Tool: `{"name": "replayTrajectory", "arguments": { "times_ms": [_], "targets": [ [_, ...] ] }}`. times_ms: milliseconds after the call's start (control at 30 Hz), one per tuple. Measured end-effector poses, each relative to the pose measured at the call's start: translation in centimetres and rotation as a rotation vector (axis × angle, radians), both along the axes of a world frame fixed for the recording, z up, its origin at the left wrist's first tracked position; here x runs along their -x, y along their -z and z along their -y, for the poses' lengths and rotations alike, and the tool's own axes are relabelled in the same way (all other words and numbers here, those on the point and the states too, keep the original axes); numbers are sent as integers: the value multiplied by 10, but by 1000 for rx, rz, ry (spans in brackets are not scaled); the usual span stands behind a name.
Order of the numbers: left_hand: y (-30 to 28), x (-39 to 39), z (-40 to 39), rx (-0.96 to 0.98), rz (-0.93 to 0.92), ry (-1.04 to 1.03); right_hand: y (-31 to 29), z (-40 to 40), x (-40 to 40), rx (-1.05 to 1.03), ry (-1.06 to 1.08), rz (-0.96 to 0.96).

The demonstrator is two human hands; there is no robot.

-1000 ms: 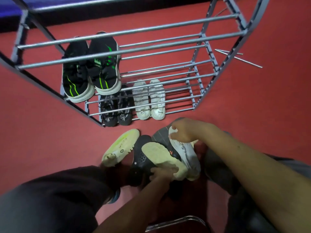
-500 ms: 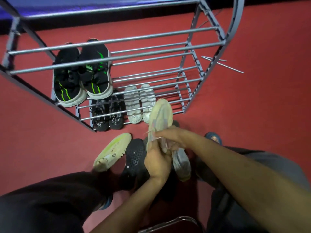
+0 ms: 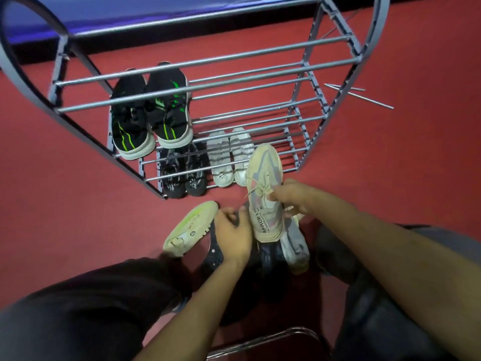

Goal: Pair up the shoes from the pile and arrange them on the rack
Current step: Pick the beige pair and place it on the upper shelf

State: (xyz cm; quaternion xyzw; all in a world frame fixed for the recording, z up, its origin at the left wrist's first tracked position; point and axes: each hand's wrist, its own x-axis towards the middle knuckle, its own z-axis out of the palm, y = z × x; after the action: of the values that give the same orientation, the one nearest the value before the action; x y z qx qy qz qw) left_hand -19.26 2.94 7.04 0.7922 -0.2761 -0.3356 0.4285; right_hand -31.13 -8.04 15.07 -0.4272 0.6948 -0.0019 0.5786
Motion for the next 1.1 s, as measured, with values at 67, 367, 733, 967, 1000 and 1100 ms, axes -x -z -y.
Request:
{"name": "replayTrajectory", "arguments": {
  "times_ms": [67,367,733,967,1000,1100],
  "targets": [
    [22,-11,2,-178,16,83,-3,8,6,153,-58,-100],
    [82,35,-18,-638,52,602,-23,43,62,393,-439,-510],
    [125,34,9,-772,240,347,-19,58,86,403,-370,-438],
    [110,82,17,-520,11,590,-16,62,80,440,-336,-390],
    [107,91,19,-548,-55,542,-17,61,79,433,-331,-383],
    [111,95,39,-713,7,452,-22,59,76,407,-311,-389]
  ]
}}
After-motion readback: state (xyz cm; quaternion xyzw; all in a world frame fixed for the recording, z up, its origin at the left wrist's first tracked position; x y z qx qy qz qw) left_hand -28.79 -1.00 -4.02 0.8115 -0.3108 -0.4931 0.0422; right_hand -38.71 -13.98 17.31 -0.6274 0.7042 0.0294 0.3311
